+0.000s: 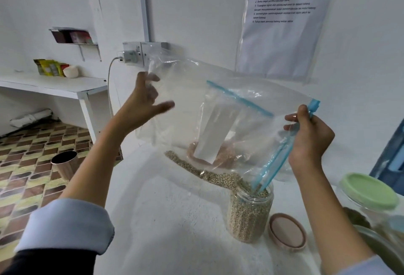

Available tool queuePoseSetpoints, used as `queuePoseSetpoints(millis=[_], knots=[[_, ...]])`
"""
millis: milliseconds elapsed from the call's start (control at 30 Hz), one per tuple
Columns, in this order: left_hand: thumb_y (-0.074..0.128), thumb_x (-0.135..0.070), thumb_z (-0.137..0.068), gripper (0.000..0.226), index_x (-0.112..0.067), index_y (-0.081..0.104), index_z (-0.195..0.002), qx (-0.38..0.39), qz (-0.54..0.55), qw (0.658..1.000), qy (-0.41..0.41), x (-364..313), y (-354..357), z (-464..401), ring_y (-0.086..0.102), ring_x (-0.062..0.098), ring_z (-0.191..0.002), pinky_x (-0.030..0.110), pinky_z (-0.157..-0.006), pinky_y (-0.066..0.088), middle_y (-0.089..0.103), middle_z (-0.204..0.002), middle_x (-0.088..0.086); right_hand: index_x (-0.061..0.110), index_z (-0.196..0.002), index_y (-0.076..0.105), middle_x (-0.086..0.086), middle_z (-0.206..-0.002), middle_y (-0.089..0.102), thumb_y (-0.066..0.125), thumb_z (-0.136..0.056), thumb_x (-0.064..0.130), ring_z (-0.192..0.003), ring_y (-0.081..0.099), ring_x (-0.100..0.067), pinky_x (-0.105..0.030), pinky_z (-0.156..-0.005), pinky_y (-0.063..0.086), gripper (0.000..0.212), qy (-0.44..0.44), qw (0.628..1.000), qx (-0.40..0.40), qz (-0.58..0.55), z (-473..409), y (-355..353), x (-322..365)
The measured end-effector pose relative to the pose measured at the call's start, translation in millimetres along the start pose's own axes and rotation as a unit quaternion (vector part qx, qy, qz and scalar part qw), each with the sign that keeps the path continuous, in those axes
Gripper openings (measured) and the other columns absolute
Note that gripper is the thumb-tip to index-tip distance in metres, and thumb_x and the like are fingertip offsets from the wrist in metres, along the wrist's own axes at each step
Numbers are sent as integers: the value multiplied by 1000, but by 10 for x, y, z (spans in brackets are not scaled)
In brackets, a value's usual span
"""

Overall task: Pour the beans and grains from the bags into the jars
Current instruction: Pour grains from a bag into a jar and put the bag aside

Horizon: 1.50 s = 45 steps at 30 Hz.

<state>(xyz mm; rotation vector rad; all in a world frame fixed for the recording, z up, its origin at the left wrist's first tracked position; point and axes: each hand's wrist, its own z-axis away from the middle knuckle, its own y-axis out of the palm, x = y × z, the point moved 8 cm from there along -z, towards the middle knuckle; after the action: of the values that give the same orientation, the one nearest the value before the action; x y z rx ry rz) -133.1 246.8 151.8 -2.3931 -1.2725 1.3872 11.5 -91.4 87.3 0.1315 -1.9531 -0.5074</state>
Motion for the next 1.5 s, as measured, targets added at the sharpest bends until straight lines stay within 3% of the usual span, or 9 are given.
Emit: queuePoseSetpoints(millis=[67, 167, 333, 433, 533, 633, 800, 967, 1500], knots=[[75, -11, -65, 75, -22, 27, -122, 49, -31, 998, 16, -6, 31, 29, 32, 11, -63, 13, -53, 35, 34, -83, -1, 18, -56, 63, 8, -53, 64, 61, -91, 27, -53, 57, -17, -33, -65, 47, 36, -1, 1000, -3, -4, -14, -26, -9], [65, 17, -63, 82, -19, 31, -127, 43, -45, 998, 4, 51, 3, 36, 38, 19, -69, 18, -55, 40, 48, -104, 1, 17, -58, 63, 8, -55, 65, 60, -91, 27, -52, 56, -15, -31, -65, 48, 35, 5, 1000, -7, -10, -17, -60, -48], [66, 3, -81, 22, 3, 63, -104, -38, -42, 996, -66, 215, -158, 60, 61, 18, -96, 33, -96, 47, 66, -110, 14, 17, -61, 63, 10, -59, 67, 60, -92, 27, -51, 58, -9, -38, -71, 50, 32, 4, 1000, 11, -15, -16, -53, -30], [53, 8, -89, 7, 3, 57, -91, -78, -8, 996, -47, 179, -149, 74, 66, 2, -78, 18, -86, 47, 65, -89, 12, 19, -70, 68, 8, -68, 67, 62, -90, 18, -58, 58, -11, -48, -78, 51, 21, -9, 997, 66, -29, 14, 1, 11], [38, 16, -88, 27, -9, 46, -84, -108, 66, 989, -71, 307, -76, 58, 59, 1, -54, 25, -65, 48, 53, -74, 5, 22, -78, 65, 7, -75, 64, 61, -90, 12, -60, 56, -13, -44, -76, 52, 17, -25, 995, 95, -23, 59, 26, 27], [37, 12, -89, 29, -16, 39, -80, -168, 69, 982, -58, 330, -21, 88, 48, 3, -53, 24, -54, 40, 47, -70, 0, 22, -79, 59, 11, -71, 64, 54, -95, 15, -50, 54, -10, -33, -60, 51, 18, -74, 994, 75, 19, 80, 23, 118], [47, -10, -97, 9, -9, 43, -89, -248, -8, 968, 28, 88, -91, 126, 45, -2, -47, 17, -45, 37, 47, -64, -4, 22, -77, 57, 10, -64, 59, 51, -95, 15, -41, 50, -8, -38, -54, 49, 20, -100, 993, 33, 47, 28, 8, 213], [44, -5, -96, 16, -13, 49, -83, -244, 18, 969, 38, -32, -105, 83, 42, -2, -45, 13, -44, 32, 48, -62, -4, 14, -80, 59, 3, -64, 56, 52, -95, 15, -39, 51, -7, -25, -51, 46, 16, -107, 992, 19, 62, 17, -23, 200], [42, -1, -96, 33, -21, 45, -69, -198, 68, 977, 33, -213, -48, -131, 37, 4, -45, 14, -46, 30, 47, -59, -2, 21, -72, 56, 3, -63, 56, 53, -93, 14, -41, 50, -8, -29, -56, 46, 22, -84, 996, -12, 30, 0, -92, 141]])
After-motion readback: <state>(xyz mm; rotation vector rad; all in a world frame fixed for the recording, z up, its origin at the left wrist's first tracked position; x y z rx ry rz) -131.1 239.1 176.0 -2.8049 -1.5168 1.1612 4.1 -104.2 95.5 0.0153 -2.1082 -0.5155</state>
